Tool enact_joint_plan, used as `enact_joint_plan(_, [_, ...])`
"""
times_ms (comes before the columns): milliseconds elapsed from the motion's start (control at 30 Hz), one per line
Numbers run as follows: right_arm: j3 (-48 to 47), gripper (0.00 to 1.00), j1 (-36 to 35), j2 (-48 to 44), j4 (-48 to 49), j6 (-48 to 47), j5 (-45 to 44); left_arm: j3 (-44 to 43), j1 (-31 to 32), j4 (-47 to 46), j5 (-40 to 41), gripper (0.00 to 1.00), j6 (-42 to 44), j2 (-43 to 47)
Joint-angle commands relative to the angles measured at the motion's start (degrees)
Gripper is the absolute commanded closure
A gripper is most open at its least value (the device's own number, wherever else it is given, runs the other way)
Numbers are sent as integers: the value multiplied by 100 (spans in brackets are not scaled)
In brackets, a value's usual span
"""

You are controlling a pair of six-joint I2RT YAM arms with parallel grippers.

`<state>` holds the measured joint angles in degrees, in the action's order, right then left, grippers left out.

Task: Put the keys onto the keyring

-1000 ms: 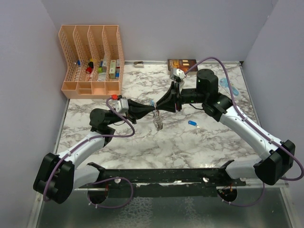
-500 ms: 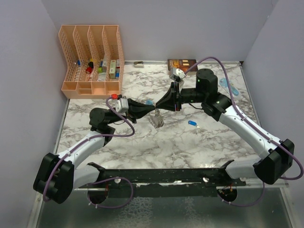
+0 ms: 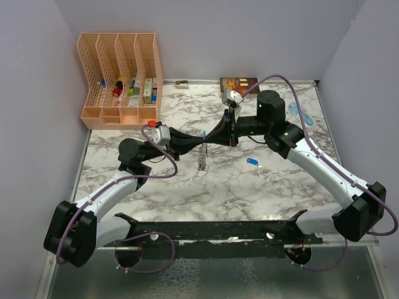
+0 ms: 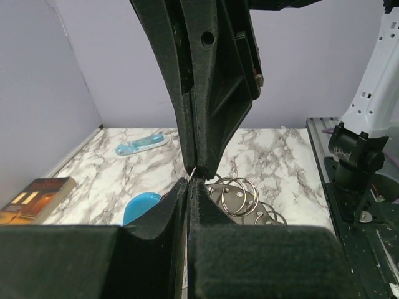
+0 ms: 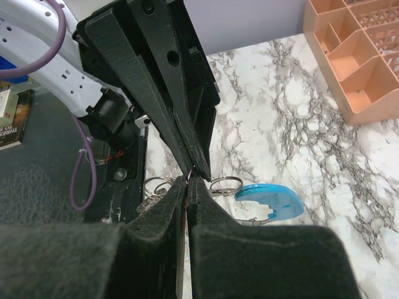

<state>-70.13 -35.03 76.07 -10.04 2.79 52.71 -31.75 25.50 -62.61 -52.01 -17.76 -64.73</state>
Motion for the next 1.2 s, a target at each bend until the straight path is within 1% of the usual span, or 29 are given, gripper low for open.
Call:
enact_joint_plan(0, [-174, 99, 5, 13, -315, 250, -162, -407, 5, 809, 321, 95, 627, 79])
enact_joint_plan(100, [-163, 99, 5, -77, -559, 372, -431, -563, -60, 1456, 590, 88, 1077, 96])
enact_joint_plan(200, [-162, 99, 5, -197, -840, 466, -879, -669, -183, 1593, 694, 84, 1135, 77])
enact_joint_plan(367, [-162, 99, 5, -237, -1243, 679, -1490, -842, -271, 1750, 608, 82, 1142, 14])
enact_joint_plan(500, [-348, 99, 9, -9, -1690, 996, -1962, -889, -280, 1831, 518, 82, 1163, -5])
enact_joint_plan(633, [-974, 99, 5, 676, -2411, 1687, -2339, -1068, -291, 2242, 422, 82, 1365, -12])
enact_joint_plan(833, [-2402, 99, 5, 1792, -3659, 2749, -2883, -1283, -291, 2556, 355, 82, 1550, -87])
enact_joint_plan(967, [-2935, 99, 5, 2053, -4153, 3524, -3897, -1468, -291, 2881, 317, 81, 1763, -113])
enact_joint_plan(1000, [-3054, 99, 5, 2080, -4288, 3766, -4343, -1526, -291, 3003, 314, 81, 1782, -129])
enact_joint_plan(1067, [-3276, 99, 5, 2133, -4569, 4279, -4845, -1637, -284, 3258, 309, 81, 1765, -185])
enact_joint_plan(1167, [-3618, 99, 5, 2273, -5106, 5134, -5542, -1654, -254, 3337, 345, 81, 1696, -245])
